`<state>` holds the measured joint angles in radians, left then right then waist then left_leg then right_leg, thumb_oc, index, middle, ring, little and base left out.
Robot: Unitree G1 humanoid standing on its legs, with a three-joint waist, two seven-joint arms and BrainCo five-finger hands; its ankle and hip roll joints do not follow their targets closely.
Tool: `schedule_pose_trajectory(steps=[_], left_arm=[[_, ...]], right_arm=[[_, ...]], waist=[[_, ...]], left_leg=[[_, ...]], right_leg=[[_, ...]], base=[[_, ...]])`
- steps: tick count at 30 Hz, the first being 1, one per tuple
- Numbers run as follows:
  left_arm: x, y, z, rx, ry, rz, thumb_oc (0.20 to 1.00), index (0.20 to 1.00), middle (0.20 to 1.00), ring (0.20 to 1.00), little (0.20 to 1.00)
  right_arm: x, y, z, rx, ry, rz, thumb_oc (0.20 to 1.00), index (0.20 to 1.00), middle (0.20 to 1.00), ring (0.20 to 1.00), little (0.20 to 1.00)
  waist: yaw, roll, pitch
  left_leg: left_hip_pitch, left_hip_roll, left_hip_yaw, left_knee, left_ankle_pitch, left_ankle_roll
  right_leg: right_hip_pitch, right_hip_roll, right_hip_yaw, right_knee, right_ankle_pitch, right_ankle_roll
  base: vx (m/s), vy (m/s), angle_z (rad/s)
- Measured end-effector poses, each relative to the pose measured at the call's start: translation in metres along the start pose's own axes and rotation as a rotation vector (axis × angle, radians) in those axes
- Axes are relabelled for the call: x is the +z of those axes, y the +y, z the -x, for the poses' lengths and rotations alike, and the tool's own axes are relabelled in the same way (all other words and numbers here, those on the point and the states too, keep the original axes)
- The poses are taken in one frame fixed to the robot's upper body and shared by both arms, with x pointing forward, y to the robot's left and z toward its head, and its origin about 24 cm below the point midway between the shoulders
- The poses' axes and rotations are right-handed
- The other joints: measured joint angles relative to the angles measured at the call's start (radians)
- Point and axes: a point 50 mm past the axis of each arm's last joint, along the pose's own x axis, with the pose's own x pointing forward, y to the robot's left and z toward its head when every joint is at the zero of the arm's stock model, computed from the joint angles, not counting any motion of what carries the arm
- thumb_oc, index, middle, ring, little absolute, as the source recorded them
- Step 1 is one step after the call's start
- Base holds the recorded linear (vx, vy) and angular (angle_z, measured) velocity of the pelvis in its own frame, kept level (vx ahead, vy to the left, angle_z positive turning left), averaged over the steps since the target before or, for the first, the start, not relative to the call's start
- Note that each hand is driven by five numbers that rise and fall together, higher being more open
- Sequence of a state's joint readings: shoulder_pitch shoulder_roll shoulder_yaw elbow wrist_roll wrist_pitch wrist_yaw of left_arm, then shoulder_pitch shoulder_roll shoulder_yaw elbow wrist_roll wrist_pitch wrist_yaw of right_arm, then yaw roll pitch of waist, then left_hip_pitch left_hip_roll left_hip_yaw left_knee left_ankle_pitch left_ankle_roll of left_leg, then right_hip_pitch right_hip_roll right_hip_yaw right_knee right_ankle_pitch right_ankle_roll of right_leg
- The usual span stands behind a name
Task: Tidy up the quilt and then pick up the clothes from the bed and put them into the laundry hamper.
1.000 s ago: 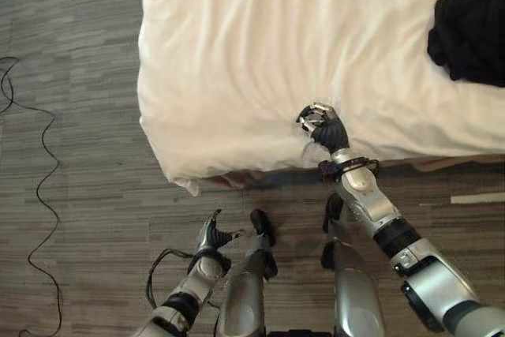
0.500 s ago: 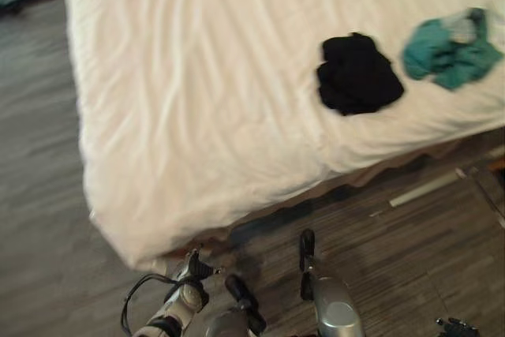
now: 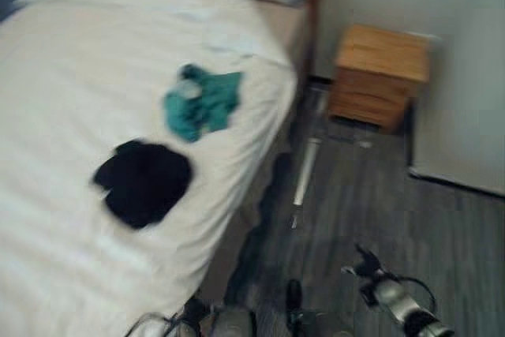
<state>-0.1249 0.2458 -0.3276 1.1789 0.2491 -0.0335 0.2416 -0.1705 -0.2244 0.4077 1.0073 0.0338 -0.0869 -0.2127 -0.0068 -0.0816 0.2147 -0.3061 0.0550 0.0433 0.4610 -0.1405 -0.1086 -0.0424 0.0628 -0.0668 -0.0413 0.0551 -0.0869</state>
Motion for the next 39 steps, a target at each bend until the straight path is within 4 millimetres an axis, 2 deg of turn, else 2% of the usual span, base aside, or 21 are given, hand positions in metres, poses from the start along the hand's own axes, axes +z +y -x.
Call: schedule_pose_trajectory(steps=[3,5,7,8,10,12,14,16,18,20,22,23,25,26,28,29,33,35,36,37,39], left_arm=[[0.028,0.008,-0.006,0.026,-0.083,0.008,1.0,1.0,1.0,1.0,1.0],[0.044,0.014,-0.009,0.035,-0.12,0.001,1.0,1.0,1.0,1.0,1.0],[0.039,0.009,-0.008,0.02,-0.101,-0.002,1.0,1.0,1.0,1.0,1.0],[0.045,0.011,-0.009,0.024,-0.124,0.002,1.0,1.0,1.0,1.0,1.0],[0.055,0.006,-0.009,0.002,-0.159,-0.057,1.0,1.0,1.0,1.0,1.0],[0.058,0.001,-0.007,-0.013,-0.168,-0.062,1.0,1.0,1.0,1.0,1.0],[0.07,-0.002,-0.007,-0.02,-0.212,-0.069,1.0,1.0,1.0,1.0,1.0],[0.077,0.001,-0.008,-0.015,-0.23,-0.071,1.0,1.0,1.0,1.0,1.0],[0.074,-0.01,-0.005,-0.046,-0.22,-0.063,1.0,1.0,1.0,1.0,1.0],[0.053,-0.017,-0.003,-0.071,-0.155,-0.051,1.0,1.0,1.0,1.0,1.0],[0.02,-0.031,0.005,-0.102,-0.06,-0.002,1.0,1.0,1.0,1.0,1.0],[0.019,-0.014,0.0,-0.056,-0.057,0.018,1.0,1.0,1.0,1.0,1.0],[0.034,0.001,-0.005,-0.008,-0.091,0.08,1.0,1.0,1.0,1.0,1.0],[0.03,0.008,-0.007,0.019,-0.079,0.083,1.0,1.0,1.0,1.0,1.0],[0.018,0.005,-0.004,0.028,-0.037,0.099,1.0,1.0,1.0,1.0,1.0],[0.015,0.003,-0.003,0.027,-0.027,0.099,1.0,1.0,1.0,1.0,1.0],[-0.001,-0.005,0.001,0.008,0.018,0.096,1.0,1.0,1.0,1.0,1.0],[-0.019,-0.012,0.006,-0.015,0.082,0.099,1.0,1.0,1.0,1.0,1.0],[-0.026,-0.018,0.01,-0.032,0.102,0.095,1.0,1.0,1.0,1.0,1.0],[-0.027,-0.017,0.009,-0.033,0.108,0.086,1.0,1.0,1.0,1.0,1.0],[-0.026,-0.021,0.01,-0.048,0.107,0.071,1.0,1.0,1.0,1.0,1.0]], right_arm=[[-0.03,-0.001,0.008,-0.008,0.096,0.007,1.0,1.0,1.0,1.0,1.0],[-0.078,-0.008,0.028,-0.014,0.255,0.053,1.0,1.0,1.0,1.0,1.0],[-0.107,-0.012,0.045,-0.015,0.343,0.078,1.0,1.0,1.0,1.0,1.0],[-0.115,-0.013,0.05,-0.017,0.377,0.084,1.0,1.0,1.0,1.0,1.0],[-0.093,-0.02,0.038,-0.047,0.283,0.055,1.0,1.0,1.0,1.0,1.0],[-0.085,-0.014,0.036,-0.041,0.249,0.027,1.0,1.0,1.0,1.0,1.0],[-0.072,-0.002,0.031,-0.035,0.213,-0.035,1.0,1.0,1.0,1.0,1.0],[-0.06,-0.002,0.024,-0.055,0.192,-0.073,1.0,1.0,1.0,1.0,1.0],[-0.054,-0.02,0.017,-0.115,0.181,-0.07,1.0,1.0,1.0,1.0,1.0],[-0.051,-0.024,0.015,-0.121,0.173,-0.066,1.0,1.0,1.0,1.0,1.0],[-0.055,-0.017,0.017,-0.11,0.191,-0.075,1.0,1.0,1.0,1.0,1.0],[-0.064,-0.012,0.021,-0.098,0.23,-0.08,1.0,1.0,1.0,1.0,1.0],[-0.065,-0.024,0.018,-0.118,0.252,-0.045,1.0,1.0,1.0,1.0,1.0],[-0.048,-0.027,0.009,-0.122,0.205,-0.03,1.0,1.0,1.0,1.0,1.0],[-0.031,-0.03,0.003,-0.123,0.146,-0.01,1.0,1.0,1.0,1.0,1.0],[-0.025,-0.032,0.0,-0.124,0.125,0.0,1.0,1.0,1.0,1.0,1.0],[-0.034,-0.03,0.004,-0.101,0.147,0.05,1.0,1.0,1.0,1.0,1.0],[-0.042,-0.023,0.008,-0.074,0.164,0.071,1.0,1.0,1.0,1.0,1.0],[-0.049,-0.022,0.011,-0.072,0.177,0.082,1.0,1.0,1.0,1.0,1.0],[-0.049,-0.019,0.011,-0.063,0.176,0.096,1.0,1.0,1.0,1.0,1.0],[-0.045,-0.018,0.011,-0.057,0.158,0.095,1.0,1.0,1.0,1.0,1.0]], waist=[[0.006,0.012,0.001],[-0.018,0.023,0.004],[-0.014,0.051,-0.001],[-0.03,0.054,-0.002],[-0.062,0.097,0.048],[-0.102,0.097,0.052],[-0.134,0.064,0.061],[-0.128,0.003,0.084],[-0.131,0.056,0.08],[-0.121,0.06,0.084],[-0.11,0.071,0.083],[-0.081,0.035,0.074],[-0.025,0.047,0.075],[0.012,0.039,0.073],[0.016,0.024,0.059],[0.022,0.039,0.052],[0.039,0.064,0.043],[0.061,0.044,0.022],[0.064,0.048,-0.002],[0.067,0.04,-0.002],[0.062,0.071,-0.002]], left_leg=[[-0.044,0.03,0.06,-0.302,0.118,0.008],[-0.048,0.006,0.062,-0.222,0.151,0.047],[0.015,0.0,0.071,-0.238,0.156,0.074],[0.044,-0.02,0.076,-0.279,0.156,0.142],[0.12,-0.019,0.098,-0.404,0.198,0.131],[0.146,-0.062,0.055,-0.443,0.205,0.149],[0.194,-0.118,0.049,-0.523,0.167,0.119],[0.21,-0.156,0.107,-0.391,0.077,0.204],[0.22,-0.115,0.11,-0.42,0.068,0.189],[0.275,-0.097,0.13,-0.425,0.037,0.158],[0.322,-0.046,0.145,-0.297,-0.031,0.064],[0.212,-0.032,0.134,-0.001,-0.039,0.03],[0.004,0.043,0.075,0.436,0.16,0.023],[-0.023,0.064,0.08,0.429,0.131,0.013],[0.019,0.069,0.109,0.102,0.096,0.023],[0.017,0.072,0.111,-0.019,0.128,0.011],[0.073,0.02,0.147,-0.454,0.234,0.011],[0.11,-0.022,0.25,-0.485,0.289,0.076],[0.141,-0.03,0.213,-0.494,0.331,0.198],[0.158,-0.047,0.214,-0.498,0.318,0.197],[0.229,-0.02,0.165,-0.54,0.301,0.239]], right_leg=[[0.018,0.031,0.036,-0.008,0.005,0.027],[0.079,0.03,0.048,-0.035,-0.016,-0.003],[0.084,0.034,0.042,0.04,-0.081,0.051],[0.052,0.028,0.047,0.131,-0.112,0.075],[-0.253,-0.002,0.014,0.688,-0.17,0.15],[-0.336,-0.016,0.034,0.77,-0.185,0.16],[-0.354,-0.052,0.042,0.538,-0.192,0.169],[-0.354,-0.184,-0.005,0.375,-0.113,0.202],[-0.336,-0.182,-0.088,0.171,-0.051,0.238],[-0.293,-0.196,-0.166,0.074,0.001,0.219],[-0.208,-0.165,-0.216,0.133,-0.003,0.165],[-0.188,-0.174,-0.209,0.171,0.002,0.066],[-0.121,-0.122,-0.171,0.14,-0.026,0.027],[-0.082,-0.108,-0.142,0.118,-0.027,0.037],[0.001,-0.087,-0.109,0.009,-0.018,0.08],[0.019,-0.07,-0.119,-0.007,0.005,0.046],[0.118,-0.03,-0.16,-0.041,-0.033,0.06],[0.204,-0.03,-0.184,-0.041,-0.116,0.097],[0.232,-0.021,-0.174,-0.029,-0.124,0.109],[0.23,-0.026,-0.181,0.013,-0.136,0.128],[0.06,-0.052,-0.184,0.465,-0.172,0.203]], base=[[0.44,0.194,-1.3],[0.58,0.249,-0.65],[0.26,0.153,-0.38],[0.25,0.168,-0.44],[0.39,0.077,-0.11],[0.5,-0.028,0.67],[0.54,-0.095,1.04],[0.52,-0.104,0.66],[0.58,-0.114,0.06],[0.53,-0.225,-0.31],[0.47,-0.253,-0.11],[0.34,-0.127,0.07],[0.43,0.062,-0.55],[0.5,0.139,-1.15],[0.52,0.188,-0.96],[0.51,0.177,-0.66],[0.42,0.091,-0.16],[0.49,0.066,-0.14],[0.38,0.059,0.0],[0.3,0.081,0.15],[0.24,0.041,0.38]])
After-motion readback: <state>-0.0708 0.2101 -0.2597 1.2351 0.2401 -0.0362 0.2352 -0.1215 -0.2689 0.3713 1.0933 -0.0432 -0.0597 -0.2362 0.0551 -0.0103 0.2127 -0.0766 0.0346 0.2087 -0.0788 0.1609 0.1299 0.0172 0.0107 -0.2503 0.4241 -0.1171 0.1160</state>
